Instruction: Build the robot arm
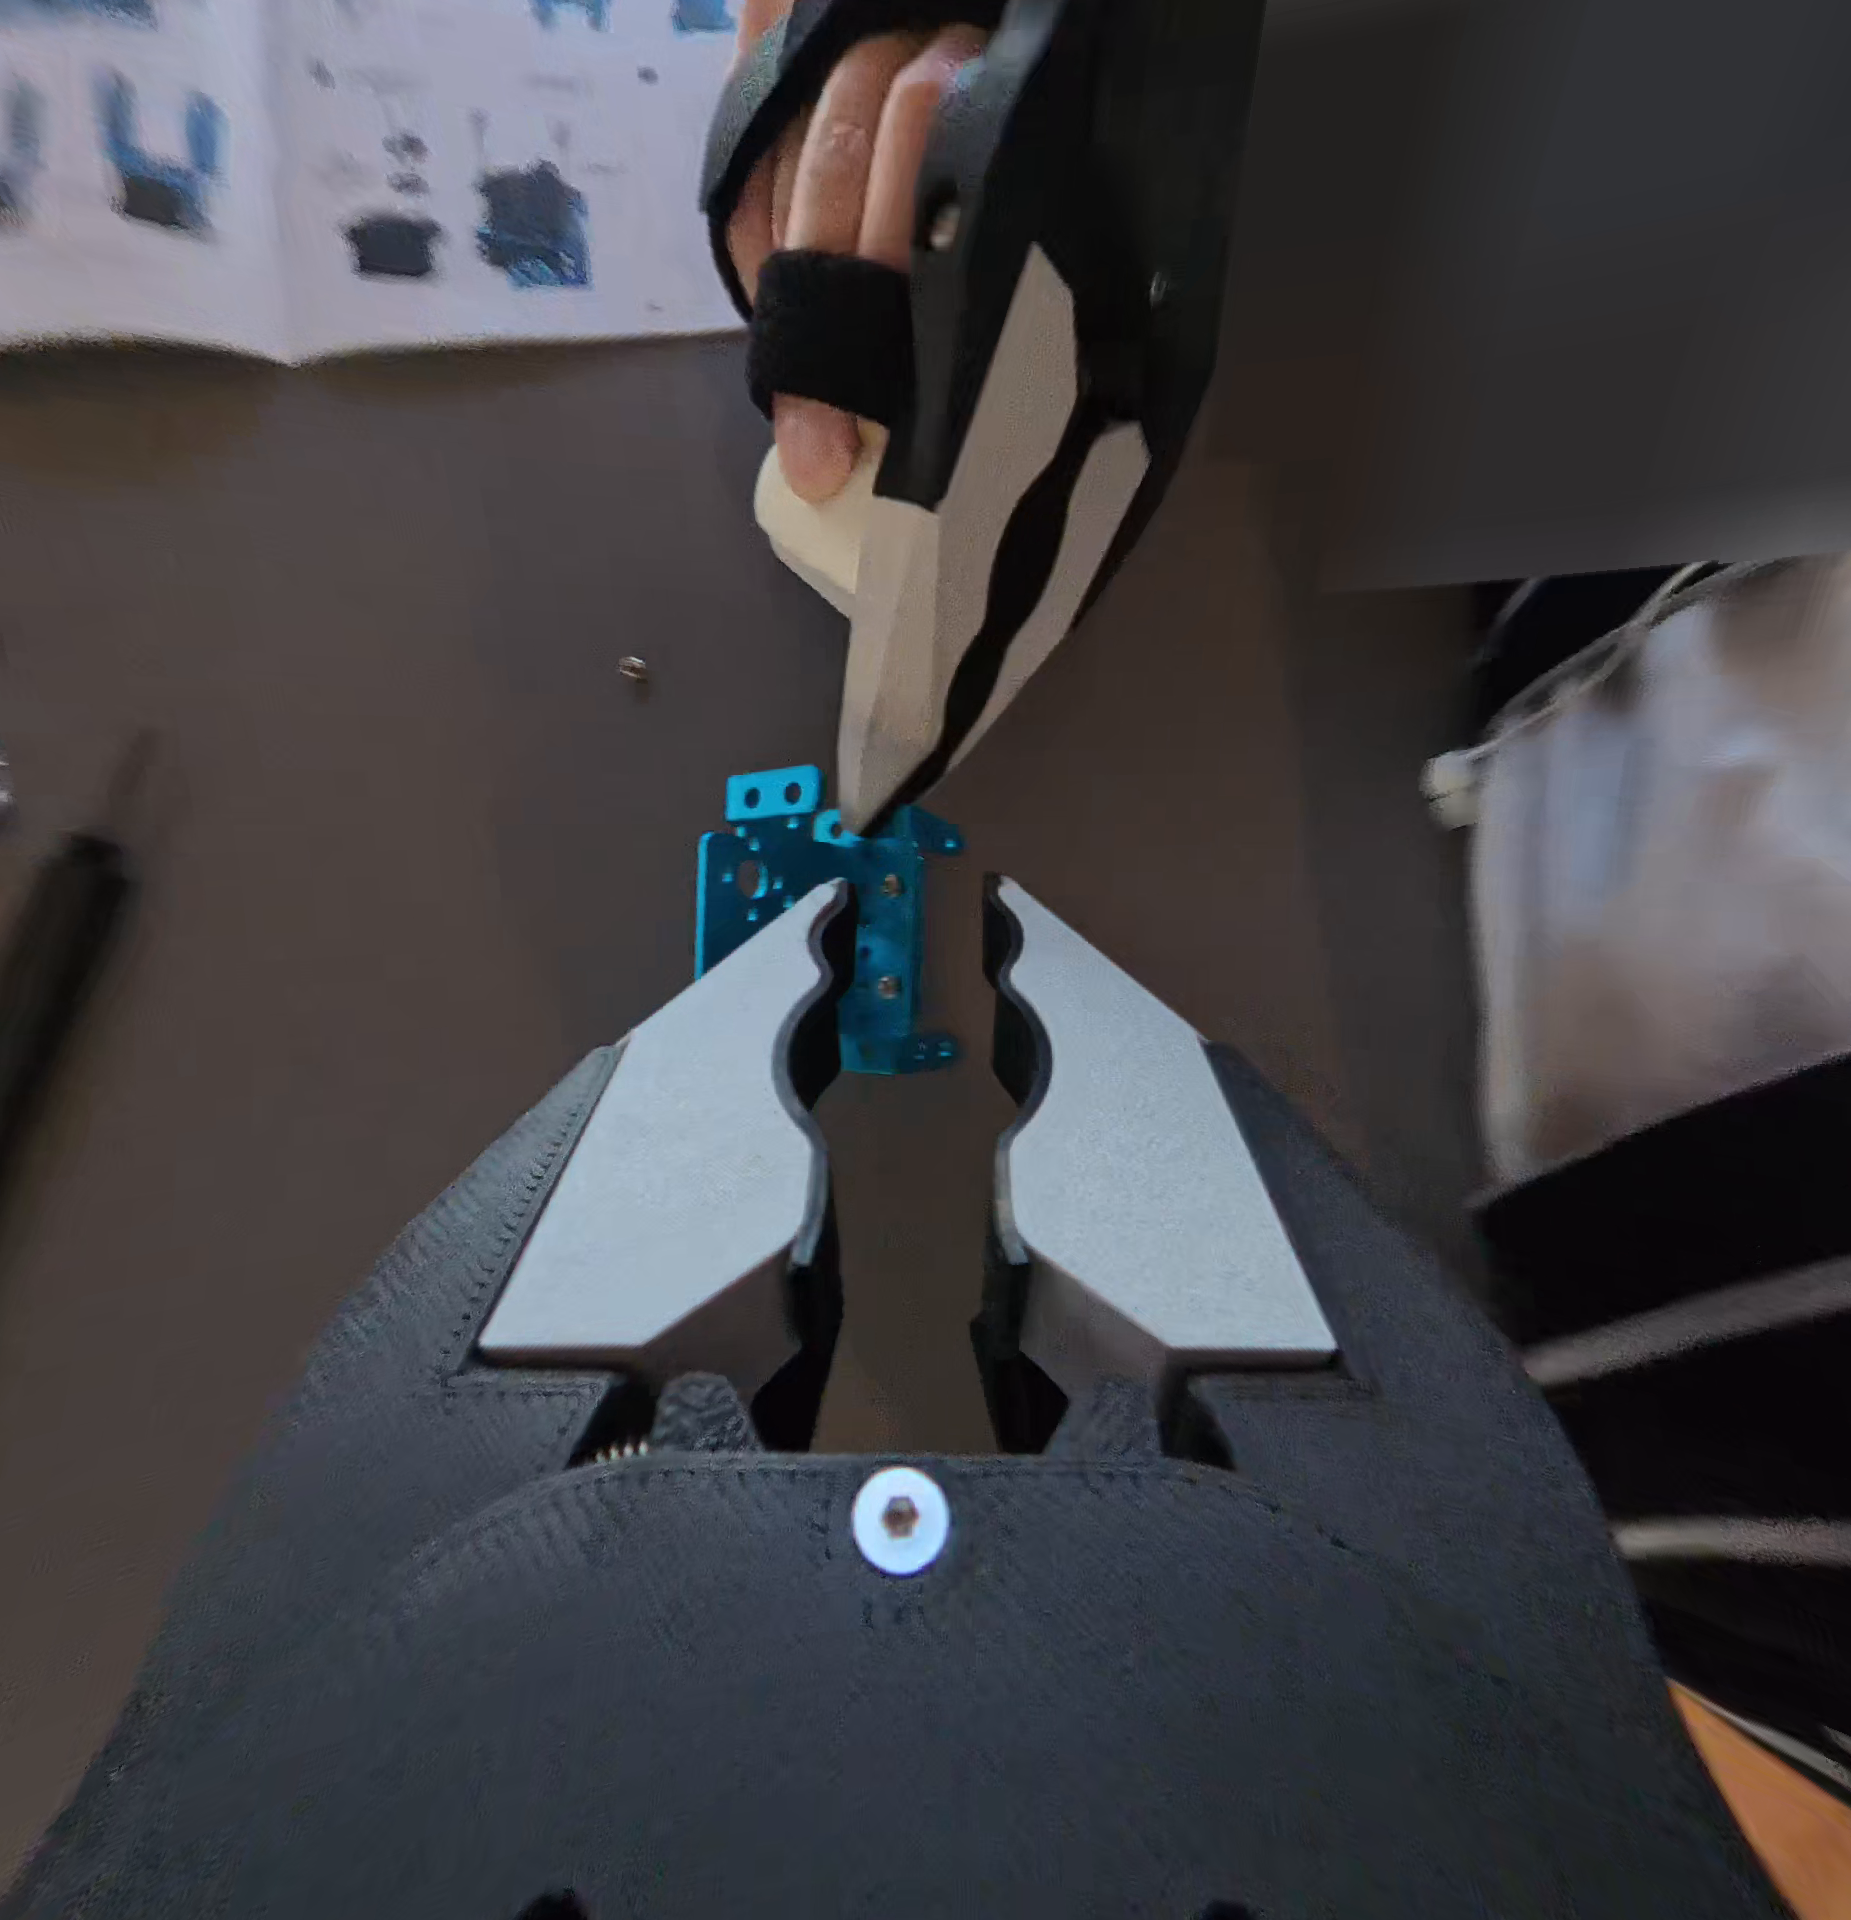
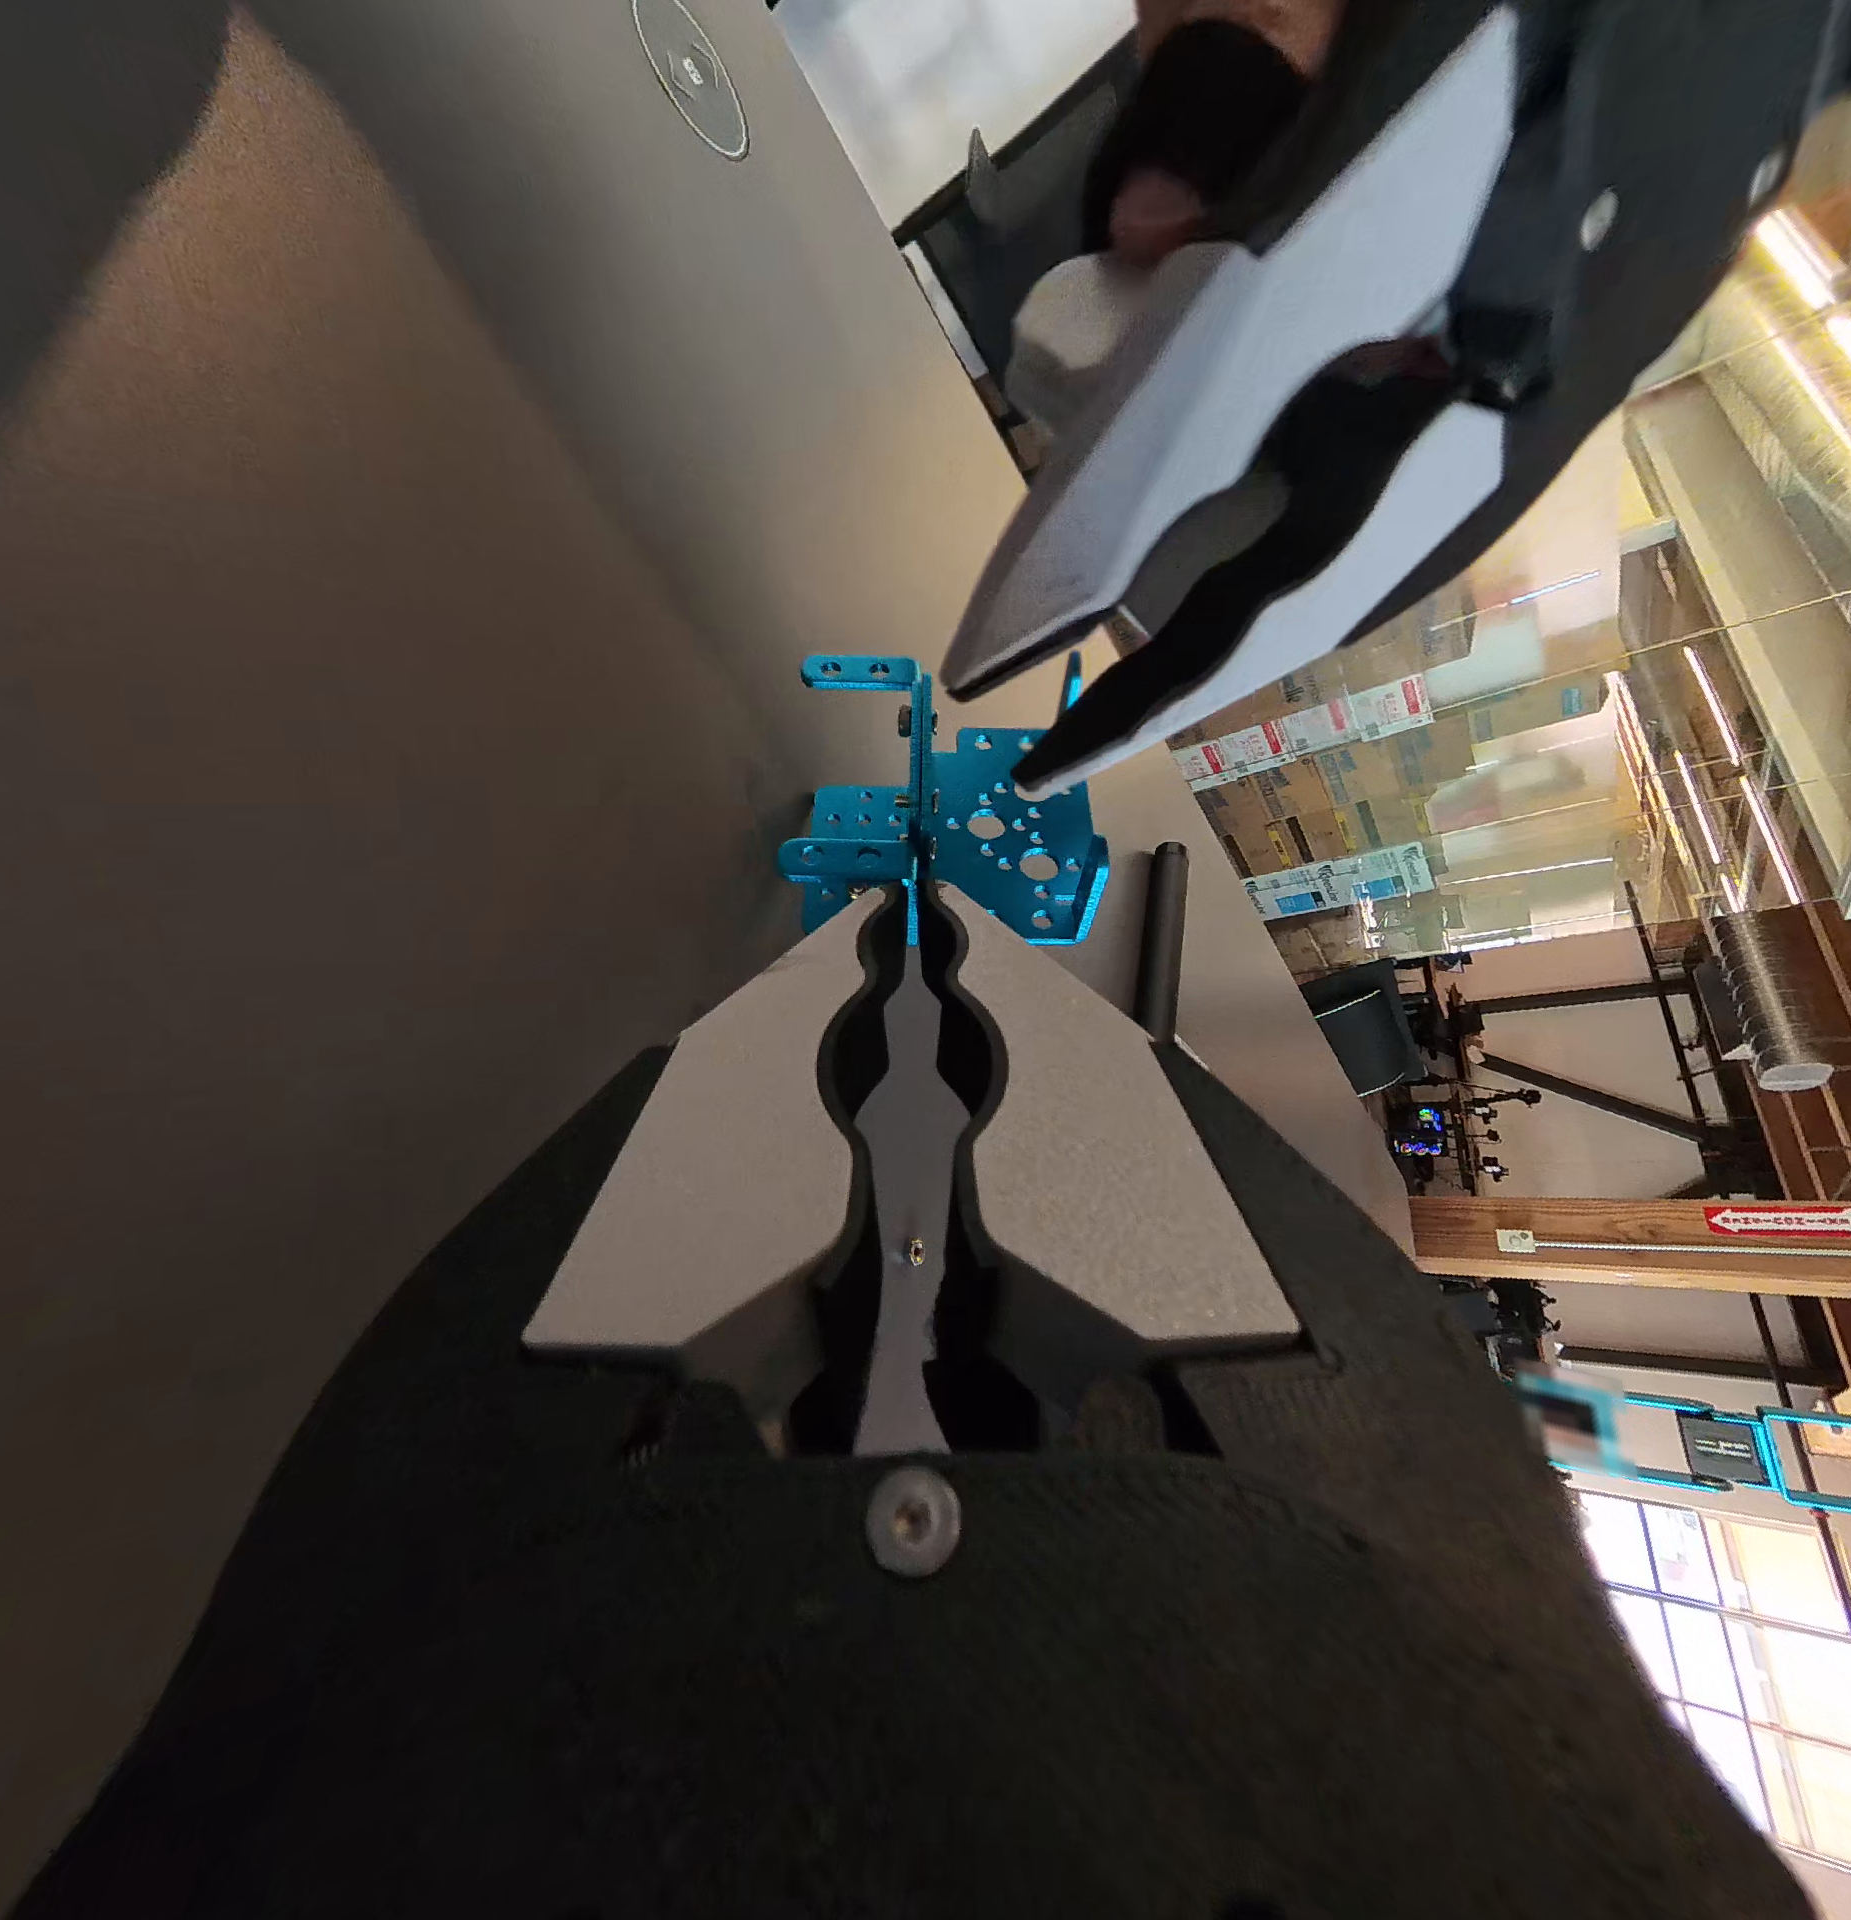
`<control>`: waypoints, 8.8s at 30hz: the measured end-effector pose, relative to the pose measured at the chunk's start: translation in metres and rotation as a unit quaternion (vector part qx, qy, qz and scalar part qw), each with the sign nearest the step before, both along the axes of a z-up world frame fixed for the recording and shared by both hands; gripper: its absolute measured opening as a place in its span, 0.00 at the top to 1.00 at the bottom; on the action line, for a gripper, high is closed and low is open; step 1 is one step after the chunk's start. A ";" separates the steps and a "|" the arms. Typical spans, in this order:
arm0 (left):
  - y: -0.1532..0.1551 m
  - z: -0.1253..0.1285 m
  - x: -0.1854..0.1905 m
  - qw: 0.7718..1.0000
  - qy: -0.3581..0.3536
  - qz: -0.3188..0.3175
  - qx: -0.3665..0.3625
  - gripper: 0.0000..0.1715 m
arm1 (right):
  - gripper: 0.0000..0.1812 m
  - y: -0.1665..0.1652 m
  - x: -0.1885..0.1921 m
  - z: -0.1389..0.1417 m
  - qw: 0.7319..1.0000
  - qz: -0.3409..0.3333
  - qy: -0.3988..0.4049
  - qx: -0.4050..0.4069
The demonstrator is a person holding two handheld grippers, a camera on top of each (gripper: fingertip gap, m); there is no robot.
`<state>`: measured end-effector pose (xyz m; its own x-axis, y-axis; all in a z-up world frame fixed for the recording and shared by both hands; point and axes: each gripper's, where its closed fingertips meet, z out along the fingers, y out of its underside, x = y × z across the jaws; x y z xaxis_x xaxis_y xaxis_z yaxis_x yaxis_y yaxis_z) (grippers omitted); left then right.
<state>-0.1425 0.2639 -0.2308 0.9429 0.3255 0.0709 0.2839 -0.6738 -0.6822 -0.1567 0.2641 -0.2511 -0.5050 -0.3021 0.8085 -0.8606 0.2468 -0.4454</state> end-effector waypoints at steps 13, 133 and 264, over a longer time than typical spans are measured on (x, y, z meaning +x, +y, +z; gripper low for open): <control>-0.004 -0.001 -0.013 0.992 0.126 -0.008 -0.007 0.88 | 0.99 -0.006 -0.010 -0.002 0.996 -0.010 -0.088 0.021; -0.007 -0.034 -0.034 0.953 0.076 -0.201 -0.215 0.95 | 0.99 -0.002 -0.026 -0.010 0.939 0.028 -0.329 0.093; -0.013 -0.039 -0.008 0.944 -0.184 -0.184 -0.202 0.75 | 0.96 -0.006 -0.029 -0.012 0.942 0.009 -0.324 0.091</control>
<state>-0.1502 0.2513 -0.2696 0.9330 0.0510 0.3562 0.1472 -0.9574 -0.2485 -0.1857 0.2581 -0.2631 -0.8684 -0.4184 0.2660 -0.4268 0.3577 -0.8306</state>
